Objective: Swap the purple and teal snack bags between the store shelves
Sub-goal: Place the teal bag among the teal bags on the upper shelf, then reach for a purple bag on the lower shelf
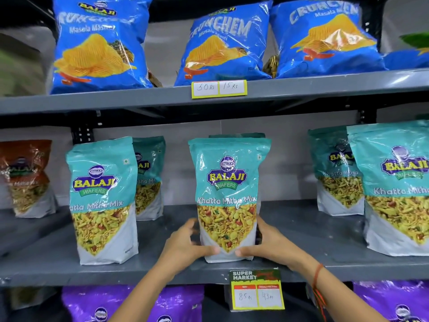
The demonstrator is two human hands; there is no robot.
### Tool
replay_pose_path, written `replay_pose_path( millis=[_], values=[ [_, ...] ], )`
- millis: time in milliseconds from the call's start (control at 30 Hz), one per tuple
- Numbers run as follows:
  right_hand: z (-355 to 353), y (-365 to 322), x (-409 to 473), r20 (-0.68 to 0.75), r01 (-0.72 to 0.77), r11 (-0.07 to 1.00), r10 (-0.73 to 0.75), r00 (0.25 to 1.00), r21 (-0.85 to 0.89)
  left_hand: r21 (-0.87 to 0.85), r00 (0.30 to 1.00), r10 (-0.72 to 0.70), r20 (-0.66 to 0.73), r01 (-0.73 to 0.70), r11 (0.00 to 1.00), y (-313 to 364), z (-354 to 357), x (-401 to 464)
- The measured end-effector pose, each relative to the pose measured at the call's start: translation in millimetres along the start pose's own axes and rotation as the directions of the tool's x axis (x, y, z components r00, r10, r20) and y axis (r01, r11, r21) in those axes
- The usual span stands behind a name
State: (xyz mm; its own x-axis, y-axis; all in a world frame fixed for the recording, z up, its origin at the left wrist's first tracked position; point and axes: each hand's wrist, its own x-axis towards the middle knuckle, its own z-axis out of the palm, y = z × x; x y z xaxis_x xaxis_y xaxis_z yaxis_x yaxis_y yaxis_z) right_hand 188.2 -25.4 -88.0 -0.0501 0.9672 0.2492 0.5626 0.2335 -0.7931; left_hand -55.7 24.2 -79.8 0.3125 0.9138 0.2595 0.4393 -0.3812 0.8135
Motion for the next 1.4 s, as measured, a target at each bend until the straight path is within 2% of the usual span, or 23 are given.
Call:
replay_pose_path(
  millis=[500, 667, 733, 800, 900, 967, 1033, 1100, 1167, 1233, 1333, 1400],
  values=[
    [-40.6, 25.2, -12.0, -0.085, -0.078, 0.996, 0.082, 0.993, 0.054, -0.001, 0.999, 0.015, 0.033, -0.015, 1.0, 22.8, 49.8, 22.3],
    [-34.8, 26.5, -16.8, -0.102, -0.068, 0.993, 0.077, 0.992, 0.094, -0.016, 1.0, 0.012, 0.027, -0.011, 1.0, 16.6, 49.5, 17.8],
    [-28.3, 20.7, -24.6, -0.174, -0.012, 0.993, 0.033, 0.984, 0.121, -0.042, 1.0, 0.022, 0.004, -0.022, 0.999, 13.0, 48.6, 9.7],
    [-18.3, 13.7, -33.9, -0.376, 0.068, 0.993, -0.025, 0.926, 0.102, -0.083, 0.996, 0.035, -0.078, -0.041, 0.996, 11.0, 46.9, -1.9],
    [7.6, 0.7, -59.9, -0.677, 0.175, 0.982, -0.086, 0.731, 0.064, -0.171, 0.951, 0.073, -0.3, -0.129, 0.977, 10.1, 40.3, -30.4],
    [32.0, -5.4, -82.0, -0.777, 0.262, 0.965, -0.174, 0.604, -0.013, -0.232, 0.896, 0.07, -0.438, -0.187, 0.955, 5.5, 34.6, -54.5],
    [61.8, -4.0, -101.7, -0.791, 0.313, 0.947, -0.248, 0.559, -0.076, -0.265, 0.838, 0.043, -0.544, -0.22, 0.939, -13.2, 29.4, -76.5],
    [92.6, 3.1, -114.2, -0.761, 0.348, 0.928, -0.318, 0.565, -0.13, -0.276, 0.793, -0.009, -0.61, -0.202, 0.94, -44.7, 24.4, -96.4],
    [122.0, 14.8, -120.2, -0.705, 0.388, 0.902, -0.399, 0.586, -0.188, -0.266, 0.776, -0.072, -0.626, -0.125, 0.956, -89.1, 20.6, -115.0],
    [149.6, 33.3, -119.6, -0.622, 0.384, 0.904, -0.412, 0.666, -0.187, -0.256, 0.789, -0.157, -0.594, -0.001, 0.967, -136.3, 18.2, -130.1],
    [192.4, 76.3, -109.0, -0.458, 0.204, 0.979, -0.188, 0.869, -0.015, -0.272, 0.82, -0.332, -0.466, 0.224, 0.936, -200.0, 22.1, -145.3],
    [220.3, 111.1, -97.5, -0.318, -0.017, 0.994, 0.051, 0.947, 0.109, -0.263, 0.832, -0.435, -0.343, 0.359, 0.895, -238.2, 31.1, -151.0]
  ],
)
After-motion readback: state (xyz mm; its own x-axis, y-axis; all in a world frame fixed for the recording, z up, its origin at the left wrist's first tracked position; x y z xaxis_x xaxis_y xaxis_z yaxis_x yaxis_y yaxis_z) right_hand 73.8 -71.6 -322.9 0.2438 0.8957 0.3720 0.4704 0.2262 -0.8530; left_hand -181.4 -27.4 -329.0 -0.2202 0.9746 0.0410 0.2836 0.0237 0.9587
